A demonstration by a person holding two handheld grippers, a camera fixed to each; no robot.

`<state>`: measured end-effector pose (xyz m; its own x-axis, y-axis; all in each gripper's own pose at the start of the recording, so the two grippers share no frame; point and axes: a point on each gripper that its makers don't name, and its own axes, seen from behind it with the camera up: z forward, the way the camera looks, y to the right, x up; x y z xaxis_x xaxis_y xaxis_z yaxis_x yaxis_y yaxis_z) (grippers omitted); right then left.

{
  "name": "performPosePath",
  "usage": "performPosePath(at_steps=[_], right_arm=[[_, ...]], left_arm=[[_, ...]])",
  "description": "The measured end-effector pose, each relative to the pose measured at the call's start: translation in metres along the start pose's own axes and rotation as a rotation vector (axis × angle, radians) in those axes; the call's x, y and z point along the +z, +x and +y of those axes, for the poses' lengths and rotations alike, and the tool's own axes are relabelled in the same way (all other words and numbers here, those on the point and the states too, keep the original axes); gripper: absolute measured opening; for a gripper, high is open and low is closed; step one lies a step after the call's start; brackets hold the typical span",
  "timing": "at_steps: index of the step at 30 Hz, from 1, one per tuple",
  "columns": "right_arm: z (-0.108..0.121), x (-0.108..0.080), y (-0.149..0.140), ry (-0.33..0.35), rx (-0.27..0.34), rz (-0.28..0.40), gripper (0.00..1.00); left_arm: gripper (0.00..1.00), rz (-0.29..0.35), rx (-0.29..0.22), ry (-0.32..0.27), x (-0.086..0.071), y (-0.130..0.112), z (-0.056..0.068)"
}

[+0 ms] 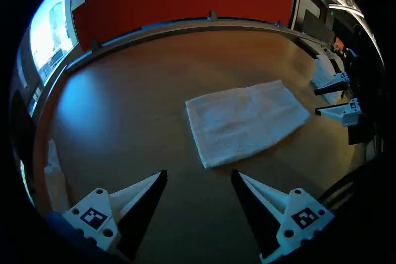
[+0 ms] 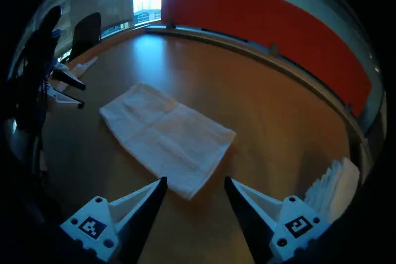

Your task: Fold towel

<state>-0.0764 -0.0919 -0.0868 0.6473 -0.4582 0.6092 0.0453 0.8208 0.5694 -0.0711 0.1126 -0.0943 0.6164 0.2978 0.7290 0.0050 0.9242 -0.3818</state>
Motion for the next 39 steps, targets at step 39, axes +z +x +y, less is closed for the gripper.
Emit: performPosePath(at_steps=[39], right_arm=[[-0.006, 0.028, -0.041, 0.112, -0.095, -0.137, 0.58]], left_arm=[[0.96, -0.005, -0.180, 0.110, -0.058, -0.070, -0.022]])
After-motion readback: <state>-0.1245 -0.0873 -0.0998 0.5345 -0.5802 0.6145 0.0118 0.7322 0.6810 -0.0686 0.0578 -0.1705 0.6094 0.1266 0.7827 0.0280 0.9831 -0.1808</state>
